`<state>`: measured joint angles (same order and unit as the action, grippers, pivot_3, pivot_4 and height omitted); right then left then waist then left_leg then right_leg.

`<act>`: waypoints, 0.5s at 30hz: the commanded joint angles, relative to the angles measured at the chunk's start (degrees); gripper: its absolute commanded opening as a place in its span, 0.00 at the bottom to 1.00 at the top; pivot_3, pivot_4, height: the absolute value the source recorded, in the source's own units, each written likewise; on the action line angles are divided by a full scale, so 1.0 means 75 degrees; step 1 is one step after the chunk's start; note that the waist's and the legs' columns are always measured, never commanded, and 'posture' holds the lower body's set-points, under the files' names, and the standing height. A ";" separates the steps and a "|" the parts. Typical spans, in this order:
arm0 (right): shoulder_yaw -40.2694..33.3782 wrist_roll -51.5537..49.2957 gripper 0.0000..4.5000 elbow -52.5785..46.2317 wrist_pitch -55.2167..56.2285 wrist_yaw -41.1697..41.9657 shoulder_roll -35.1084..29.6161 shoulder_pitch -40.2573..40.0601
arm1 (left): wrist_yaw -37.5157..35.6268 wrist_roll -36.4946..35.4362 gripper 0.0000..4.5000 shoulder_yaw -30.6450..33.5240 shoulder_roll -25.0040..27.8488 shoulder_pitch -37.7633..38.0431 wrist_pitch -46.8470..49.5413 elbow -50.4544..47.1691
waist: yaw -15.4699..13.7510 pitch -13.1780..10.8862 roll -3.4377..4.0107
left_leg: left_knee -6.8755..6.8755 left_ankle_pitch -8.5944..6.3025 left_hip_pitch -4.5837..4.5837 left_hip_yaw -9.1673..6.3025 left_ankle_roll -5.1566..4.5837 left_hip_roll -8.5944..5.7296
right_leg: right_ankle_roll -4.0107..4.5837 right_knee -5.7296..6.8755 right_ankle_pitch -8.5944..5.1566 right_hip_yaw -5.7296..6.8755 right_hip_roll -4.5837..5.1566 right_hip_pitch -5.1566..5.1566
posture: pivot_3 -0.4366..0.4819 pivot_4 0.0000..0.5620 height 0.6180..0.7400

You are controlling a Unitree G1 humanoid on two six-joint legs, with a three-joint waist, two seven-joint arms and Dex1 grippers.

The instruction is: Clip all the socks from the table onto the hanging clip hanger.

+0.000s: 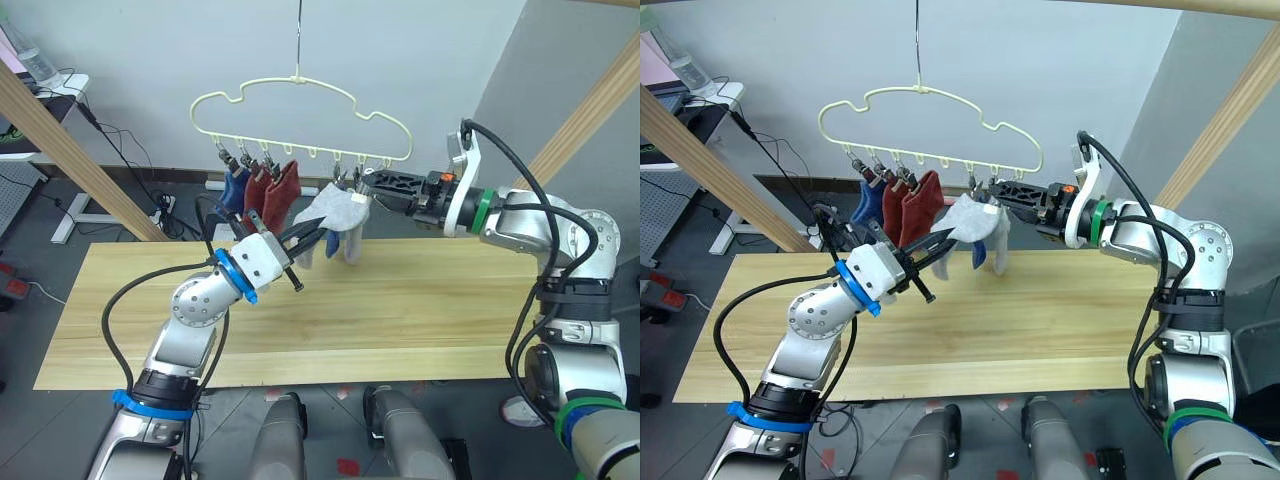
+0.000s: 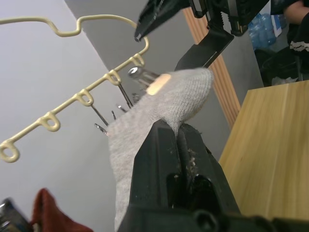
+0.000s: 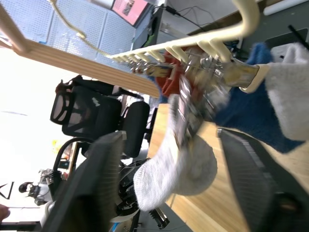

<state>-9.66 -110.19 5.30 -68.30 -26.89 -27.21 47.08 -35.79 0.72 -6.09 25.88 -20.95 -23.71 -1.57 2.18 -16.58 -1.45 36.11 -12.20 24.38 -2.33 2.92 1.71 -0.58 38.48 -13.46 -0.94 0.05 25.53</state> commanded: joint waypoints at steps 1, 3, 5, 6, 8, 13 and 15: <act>0.0023 0.0755 0.99 -0.0838 -0.0281 0.0770 -0.0890 -0.0247 | -0.0161 -0.0482 0.00 -0.0118 -0.0137 -0.0150 0.0817 -0.0485 | -0.0053 0.0000 0.0000 | -0.0001 0.0000 0.0004 -0.0006 0.0000 0.0000 | -0.0001 -0.0004 0.0000 0.0001 0.0000 -0.0001 | 0.45 0.52 1.00; 0.0173 0.1895 1.00 -0.1471 -0.0323 0.1727 -0.1595 -0.0518 | -0.0381 -0.0922 0.10 -0.0214 -0.0225 -0.0206 0.1698 -0.0752 | -0.0054 0.0000 0.0000 | 0.0001 0.0000 0.0016 -0.0017 0.0000 0.0000 | -0.0002 -0.0032 0.0000 0.0009 0.0000 -0.0002 | 0.45 0.53 1.00; 0.0459 0.3192 1.00 -0.2115 -0.0134 0.2795 -0.2226 -0.0779 | -0.0572 -0.1390 0.21 -0.0251 -0.0271 -0.0214 0.2578 -0.1028 | -0.0048 -0.0001 0.0000 | 0.0001 0.0000 0.0030 -0.0019 0.0000 0.0001 | -0.0005 -0.0053 0.0002 0.0014 -0.0001 0.0000 | 0.44 0.52 1.00; 0.0592 0.3723 1.00 -0.2321 0.0047 0.3232 -0.2422 -0.0885 | -0.0620 -0.1547 0.27 -0.0241 -0.0274 -0.0204 0.2919 -0.1146 | -0.0048 -0.0001 0.0000 | 0.0001 0.0000 0.0033 -0.0018 0.0000 0.0001 | -0.0006 -0.0060 0.0003 0.0017 -0.0001 -0.0001 | 0.44 0.52 1.00; 0.0980 0.5071 1.00 -0.2810 0.0785 0.4372 -0.2886 -0.1148 | -0.0660 -0.1930 0.38 -0.0151 -0.0284 -0.0174 0.3631 -0.1403 | -0.0021 -0.0001 0.0000 | 0.0001 0.0000 0.0034 -0.0014 0.0000 0.0000 | -0.0007 -0.0068 0.0003 0.0014 -0.0001 0.0000 | 0.44 0.52 1.00; 0.1456 0.7524 1.00 -0.3358 0.2598 0.6326 -0.3401 -0.2028 | -0.0875 -0.2917 0.71 0.0415 0.0197 0.0308 0.5309 -0.1890 | 0.0017 -0.0002 -0.0002 | 0.0001 0.0000 0.0024 -0.0017 0.0000 0.0010 | -0.0009 -0.0064 0.0002 0.0015 -0.0015 -0.0001 | 0.44 0.52 1.00; 0.1492 0.8358 1.00 -0.3507 0.3464 0.6708 -0.3315 -0.2506 | -0.0959 -0.3530 0.84 0.1151 0.0687 0.0764 0.6102 -0.1995 | 0.0036 -0.0003 -0.0004 | -0.0003 0.0000 0.0018 -0.0015 0.0001 0.0013 | -0.0009 -0.0065 0.0001 0.0014 -0.0017 -0.0001 | 0.44 0.51 1.00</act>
<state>2.03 -52.49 -18.35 -48.26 20.24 -51.96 29.46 -42.26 -21.72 -2.59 29.03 -16.91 17.91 -14.13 2.45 -16.60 -1.47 36.09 -12.20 24.51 -2.43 2.93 1.81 -0.64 38.00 -13.45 -0.85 -0.08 25.53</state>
